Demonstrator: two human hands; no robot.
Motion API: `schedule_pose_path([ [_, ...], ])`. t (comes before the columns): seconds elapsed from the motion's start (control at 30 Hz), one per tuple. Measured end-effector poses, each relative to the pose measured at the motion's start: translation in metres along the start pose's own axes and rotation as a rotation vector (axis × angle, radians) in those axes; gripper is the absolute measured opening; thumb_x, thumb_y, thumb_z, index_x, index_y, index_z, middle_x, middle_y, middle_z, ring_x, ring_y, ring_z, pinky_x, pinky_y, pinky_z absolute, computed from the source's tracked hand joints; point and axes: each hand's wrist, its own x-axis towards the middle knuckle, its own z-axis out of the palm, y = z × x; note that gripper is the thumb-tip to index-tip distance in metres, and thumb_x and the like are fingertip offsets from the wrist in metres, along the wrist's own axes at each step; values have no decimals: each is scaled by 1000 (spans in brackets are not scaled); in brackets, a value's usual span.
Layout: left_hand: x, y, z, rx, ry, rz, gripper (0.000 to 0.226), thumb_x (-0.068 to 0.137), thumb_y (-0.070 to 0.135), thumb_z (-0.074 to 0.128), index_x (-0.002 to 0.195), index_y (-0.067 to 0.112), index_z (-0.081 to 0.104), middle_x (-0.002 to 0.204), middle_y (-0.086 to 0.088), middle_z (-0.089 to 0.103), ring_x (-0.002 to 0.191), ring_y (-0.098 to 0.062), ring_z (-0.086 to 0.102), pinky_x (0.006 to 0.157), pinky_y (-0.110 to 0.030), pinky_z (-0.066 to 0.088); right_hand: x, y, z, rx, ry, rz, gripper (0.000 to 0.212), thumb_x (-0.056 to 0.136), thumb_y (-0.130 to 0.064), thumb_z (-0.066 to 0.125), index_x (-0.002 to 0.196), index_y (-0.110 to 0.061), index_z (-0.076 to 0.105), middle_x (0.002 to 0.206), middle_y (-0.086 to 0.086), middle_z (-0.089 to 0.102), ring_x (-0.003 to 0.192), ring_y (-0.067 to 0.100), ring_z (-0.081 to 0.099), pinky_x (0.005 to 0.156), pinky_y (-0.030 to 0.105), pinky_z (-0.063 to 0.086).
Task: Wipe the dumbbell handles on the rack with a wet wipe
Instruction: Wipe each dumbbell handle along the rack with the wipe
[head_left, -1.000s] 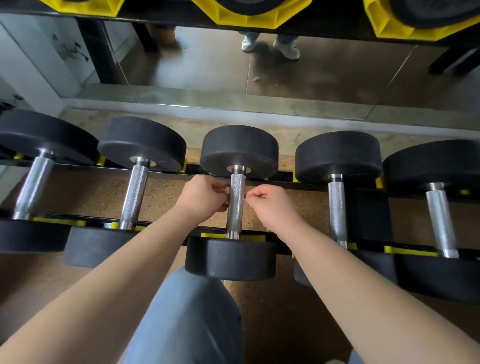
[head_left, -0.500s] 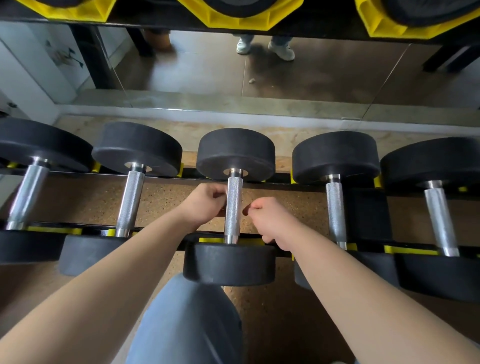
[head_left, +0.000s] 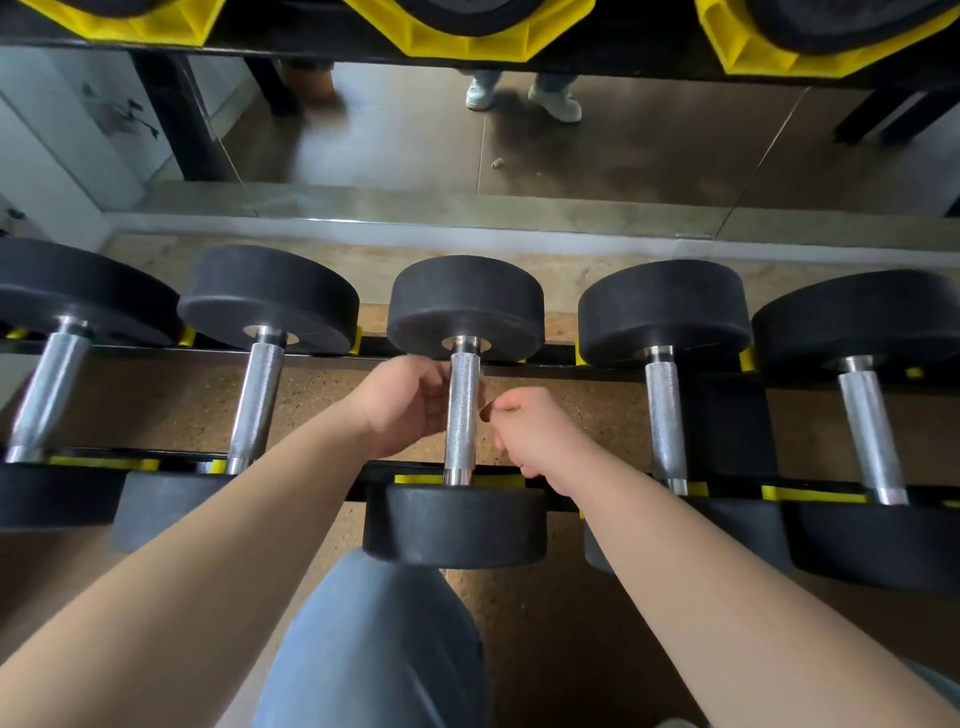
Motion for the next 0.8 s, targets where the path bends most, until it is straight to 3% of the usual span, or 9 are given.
schedule_pose_path([
  [0.17, -24, -23, -15, 410, -30, -244, 46, 63, 14, 50, 101, -9, 62, 101, -34, 61, 82, -34, 64, 76, -39, 53, -3, -1, 0, -45, 26, -19, 19, 103, -18, 51, 99, -20, 70, 81, 3, 60, 62, 15, 50, 45, 24, 37],
  [0.27, -18, -13, -9, 192, -31, -191, 63, 60, 12, 48, 117, -12, 59, 115, -31, 68, 105, -42, 65, 94, -45, 55, -2, -3, -3, -5, 40, -23, 20, 104, -19, 50, 101, -23, 69, 81, 0, 59, 61, 15, 49, 43, 24, 36],
  [0.33, -11, -5, 1, -21, 19, -140, 66, 60, 12, 44, 120, -12, 58, 114, -29, 67, 108, -41, 64, 93, -46, 54, -1, -4, -3, 33, 66, -23, 21, 104, -20, 49, 106, -26, 69, 84, -3, 59, 62, 14, 50, 41, 23, 35],
  [0.4, -8, -4, 6, -62, 78, -78, 57, 64, 7, 39, 113, -11, 61, 109, -29, 66, 102, -39, 66, 89, -44, 54, 0, -4, -5, 69, 89, -34, 22, 104, -20, 50, 109, -27, 71, 91, -5, 61, 66, 12, 50, 43, 22, 36],
  [0.47, -13, -11, 2, 52, 60, -109, 44, 66, 5, 39, 100, -10, 62, 102, -28, 66, 92, -37, 67, 87, -45, 57, 1, -3, -5, 89, 84, -30, 22, 104, -20, 51, 106, -29, 71, 92, -6, 61, 67, 11, 49, 44, 22, 37],
  [0.57, -24, -20, -15, 384, -55, -219, 53, 67, 17, 62, 109, -15, 62, 113, -36, 65, 96, -38, 65, 102, -56, 52, -1, -1, -5, 69, 37, -19, 20, 104, -21, 50, 97, -32, 66, 89, -5, 60, 65, 14, 49, 45, 24, 37],
  [0.6, -28, -18, -19, 475, -65, -203, 46, 74, 18, 68, 111, -10, 68, 113, -33, 68, 95, -36, 67, 100, -53, 53, -1, -1, -5, 62, 31, -26, 19, 104, -22, 51, 98, -32, 65, 89, -4, 60, 65, 14, 50, 46, 25, 37],
  [0.67, -31, -17, -24, 497, 9, -115, 23, 90, 14, 70, 108, 1, 75, 105, -21, 75, 95, -29, 73, 92, -44, 58, -1, -1, -6, 68, 40, -53, 18, 104, -22, 52, 102, -31, 67, 90, -6, 61, 71, 14, 54, 53, 26, 43],
  [0.8, -36, -9, -18, 290, 234, 96, 17, 92, 17, 74, 110, 14, 74, 103, -6, 79, 97, -19, 75, 76, -31, 58, -1, 1, -7, 77, 154, -272, 19, 101, -25, 60, 116, -29, 72, 105, -15, 68, 104, 6, 63, 92, 31, 55],
])
